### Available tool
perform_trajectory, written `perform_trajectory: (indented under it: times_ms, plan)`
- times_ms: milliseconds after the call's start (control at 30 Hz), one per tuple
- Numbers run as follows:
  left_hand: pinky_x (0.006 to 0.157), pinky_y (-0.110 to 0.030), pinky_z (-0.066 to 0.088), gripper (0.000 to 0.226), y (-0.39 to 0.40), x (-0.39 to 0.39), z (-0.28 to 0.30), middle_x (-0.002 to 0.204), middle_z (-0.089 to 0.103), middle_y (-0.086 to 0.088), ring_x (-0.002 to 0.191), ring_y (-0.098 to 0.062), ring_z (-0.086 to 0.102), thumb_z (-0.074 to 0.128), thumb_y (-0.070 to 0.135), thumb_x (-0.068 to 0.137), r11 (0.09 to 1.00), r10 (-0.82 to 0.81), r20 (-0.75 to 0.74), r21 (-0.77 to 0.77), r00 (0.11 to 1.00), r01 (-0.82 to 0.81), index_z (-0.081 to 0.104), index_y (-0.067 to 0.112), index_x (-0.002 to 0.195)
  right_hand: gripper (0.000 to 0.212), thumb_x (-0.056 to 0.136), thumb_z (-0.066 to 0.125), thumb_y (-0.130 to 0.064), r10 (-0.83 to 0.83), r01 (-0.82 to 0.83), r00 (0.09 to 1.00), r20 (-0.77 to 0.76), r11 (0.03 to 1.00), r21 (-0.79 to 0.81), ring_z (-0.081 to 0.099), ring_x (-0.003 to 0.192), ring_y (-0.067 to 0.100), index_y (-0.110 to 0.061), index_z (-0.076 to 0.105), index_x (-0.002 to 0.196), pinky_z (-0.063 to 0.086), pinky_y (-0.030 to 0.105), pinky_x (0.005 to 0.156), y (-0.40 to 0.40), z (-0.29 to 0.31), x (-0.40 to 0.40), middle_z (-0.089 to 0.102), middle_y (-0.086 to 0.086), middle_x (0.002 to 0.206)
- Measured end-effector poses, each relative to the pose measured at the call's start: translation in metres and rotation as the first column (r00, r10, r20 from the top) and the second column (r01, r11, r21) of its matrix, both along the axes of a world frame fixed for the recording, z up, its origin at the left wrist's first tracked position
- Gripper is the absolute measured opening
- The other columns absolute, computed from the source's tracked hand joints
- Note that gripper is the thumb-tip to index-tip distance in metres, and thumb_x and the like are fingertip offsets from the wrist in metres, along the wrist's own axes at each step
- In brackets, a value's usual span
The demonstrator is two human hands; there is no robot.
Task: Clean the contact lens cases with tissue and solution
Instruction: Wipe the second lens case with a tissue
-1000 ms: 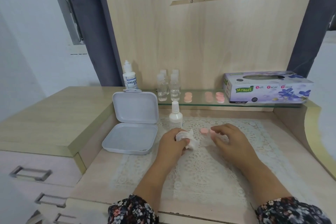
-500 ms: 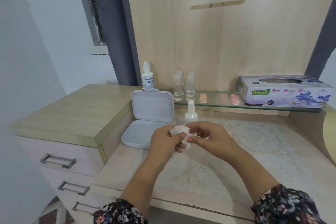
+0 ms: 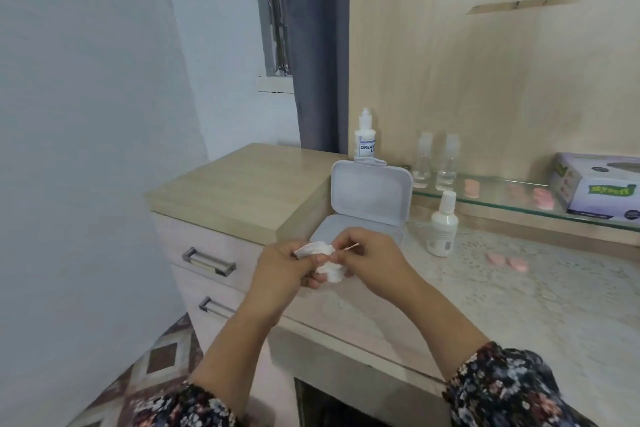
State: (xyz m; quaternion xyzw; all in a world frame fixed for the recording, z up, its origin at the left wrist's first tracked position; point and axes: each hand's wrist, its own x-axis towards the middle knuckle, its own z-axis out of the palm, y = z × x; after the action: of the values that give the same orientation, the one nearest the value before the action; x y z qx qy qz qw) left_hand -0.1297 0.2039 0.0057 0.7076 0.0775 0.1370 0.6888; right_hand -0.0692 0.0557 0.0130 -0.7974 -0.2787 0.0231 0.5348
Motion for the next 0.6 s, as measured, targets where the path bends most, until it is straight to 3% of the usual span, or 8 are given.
perform_trajectory:
  times_ms: [100,200,300,433,533,600]
  plan:
    - [0.050,-0.022,0.050,0.010,0.033,-0.017,-0.005,0.066,0.070,-0.011,0.053,-0.016,0.062,0.066,-0.004,0.084,0.996,0.087,-0.036,-0.020,0.996,-0.087,0.072,0.000,0.091,0.024,0.083,0.066,-0.002,0.038,-0.036,0.998,-0.049,0.998,0.043,0.060,0.063,0.014,-0.025,0.064,0.074,0.055,0.025,0.059,0.036,-0.006,-0.013,0.065,0.008,0.081]
    - [0.060,-0.029,0.046,0.012,0.065,-0.033,-0.014,0.074,0.072,-0.017,0.060,-0.021,0.064,0.068,0.001,0.084,0.992,0.127,-0.085,0.000,0.988,-0.128,0.073,0.002,0.095,0.027,0.082,0.065,-0.001,0.092,-0.088,0.993,-0.075,0.994,0.060,0.060,0.060,0.016,-0.027,0.066,0.076,0.054,0.025,0.061,0.069,-0.011,-0.025,0.063,0.006,0.077]
    - [0.053,-0.025,0.050,0.009,0.093,-0.050,-0.023,0.071,0.070,-0.018,0.059,-0.021,0.061,0.067,-0.003,0.084,0.984,0.176,-0.093,-0.023,0.980,-0.179,0.073,-0.002,0.091,0.025,0.082,0.065,0.002,0.127,-0.121,0.986,-0.104,0.991,0.059,0.059,0.065,0.020,-0.022,0.067,0.077,0.055,0.024,0.058,0.100,-0.018,-0.037,0.061,0.010,0.079]
    - [0.051,-0.022,0.050,0.012,0.123,-0.079,-0.033,0.070,0.067,-0.021,0.057,-0.021,0.060,0.062,-0.004,0.086,0.976,0.199,-0.101,-0.070,0.975,-0.207,0.074,-0.002,0.083,0.028,0.084,0.064,0.000,0.157,-0.156,0.981,-0.116,0.988,0.018,0.063,0.072,0.026,-0.026,0.065,0.075,0.059,0.044,0.068,0.140,-0.033,-0.056,0.060,0.007,0.078]
    - [0.056,-0.026,0.053,0.026,0.141,-0.096,-0.041,0.073,0.067,-0.021,0.061,-0.024,0.063,0.059,0.014,0.093,0.954,0.197,-0.140,-0.200,0.970,-0.222,0.072,-0.004,0.079,0.018,0.087,0.063,-0.005,0.186,-0.192,0.973,-0.138,0.981,-0.035,0.060,0.062,0.013,-0.022,0.064,0.080,0.055,0.032,0.060,0.160,-0.044,-0.065,0.056,0.004,0.074]
    - [0.059,-0.029,0.054,0.033,0.154,-0.104,-0.051,0.075,0.068,-0.023,0.062,-0.026,0.064,0.058,0.021,0.095,0.939,0.255,-0.180,-0.188,0.950,-0.288,0.069,-0.007,0.085,0.009,0.088,0.064,-0.010,0.199,-0.212,0.969,-0.149,0.974,-0.077,0.061,0.068,0.016,-0.018,0.066,0.086,0.054,0.031,0.055,0.173,-0.052,-0.072,0.057,0.004,0.076]
